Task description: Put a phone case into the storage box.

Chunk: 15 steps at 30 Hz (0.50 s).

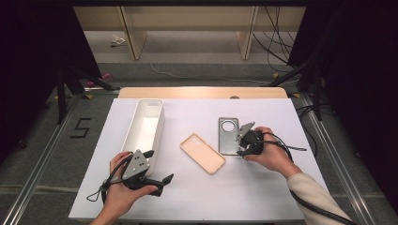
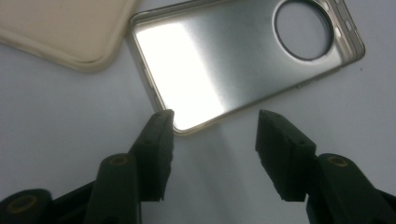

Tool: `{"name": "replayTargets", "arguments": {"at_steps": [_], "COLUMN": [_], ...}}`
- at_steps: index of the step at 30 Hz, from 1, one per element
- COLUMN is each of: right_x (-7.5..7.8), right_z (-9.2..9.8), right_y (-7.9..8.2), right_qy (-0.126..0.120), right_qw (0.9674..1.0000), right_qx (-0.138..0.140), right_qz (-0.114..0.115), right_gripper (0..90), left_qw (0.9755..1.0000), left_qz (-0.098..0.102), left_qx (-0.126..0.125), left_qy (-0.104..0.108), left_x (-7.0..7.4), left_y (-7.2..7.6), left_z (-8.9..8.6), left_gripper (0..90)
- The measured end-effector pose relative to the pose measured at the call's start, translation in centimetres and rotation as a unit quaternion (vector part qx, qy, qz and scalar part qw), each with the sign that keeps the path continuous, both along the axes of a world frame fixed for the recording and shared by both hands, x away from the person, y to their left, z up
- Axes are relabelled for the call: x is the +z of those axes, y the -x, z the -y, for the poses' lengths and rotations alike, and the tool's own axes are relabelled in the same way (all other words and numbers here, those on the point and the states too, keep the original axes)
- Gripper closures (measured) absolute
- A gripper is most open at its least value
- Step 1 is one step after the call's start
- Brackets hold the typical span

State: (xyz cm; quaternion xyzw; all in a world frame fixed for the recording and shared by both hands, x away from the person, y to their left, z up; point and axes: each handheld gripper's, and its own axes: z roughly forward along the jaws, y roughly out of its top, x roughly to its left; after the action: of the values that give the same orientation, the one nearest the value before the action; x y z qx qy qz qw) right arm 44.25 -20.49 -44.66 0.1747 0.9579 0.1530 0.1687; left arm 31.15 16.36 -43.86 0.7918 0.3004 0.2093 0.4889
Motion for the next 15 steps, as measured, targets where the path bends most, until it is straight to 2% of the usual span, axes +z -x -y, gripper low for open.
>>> {"name": "replayTargets", "arguments": {"at_steps": [5, 8, 15], "right_x": [-0.2, -0.3, -0.4], "right_z": [-1.8, -2.7, -4.2], "right_y": [-0.1, -0.3, -0.8], "right_qy": [0.049, 0.083, 0.121], "right_qw": [0.9981, 0.9946, 0.9889], "right_qx": [0.038, 0.062, 0.086], "right_qz": [0.004, -0.004, -0.012], "right_gripper": [42.2, 43.3, 47.0], "left_qw": [1.0, 1.0, 1.0], "left_qz": [0.0, 0.0, 0.0], "left_qx": [0.0, 0.0, -0.001], "left_qy": [0.0, 0.001, 0.001], "left_x": [0.0, 0.0, 0.0], "left_y": [0.0, 0.0, 0.1], "left_z": [0.0, 0.0, 0.0], "left_gripper": [0.0, 0.0, 0.0]}}
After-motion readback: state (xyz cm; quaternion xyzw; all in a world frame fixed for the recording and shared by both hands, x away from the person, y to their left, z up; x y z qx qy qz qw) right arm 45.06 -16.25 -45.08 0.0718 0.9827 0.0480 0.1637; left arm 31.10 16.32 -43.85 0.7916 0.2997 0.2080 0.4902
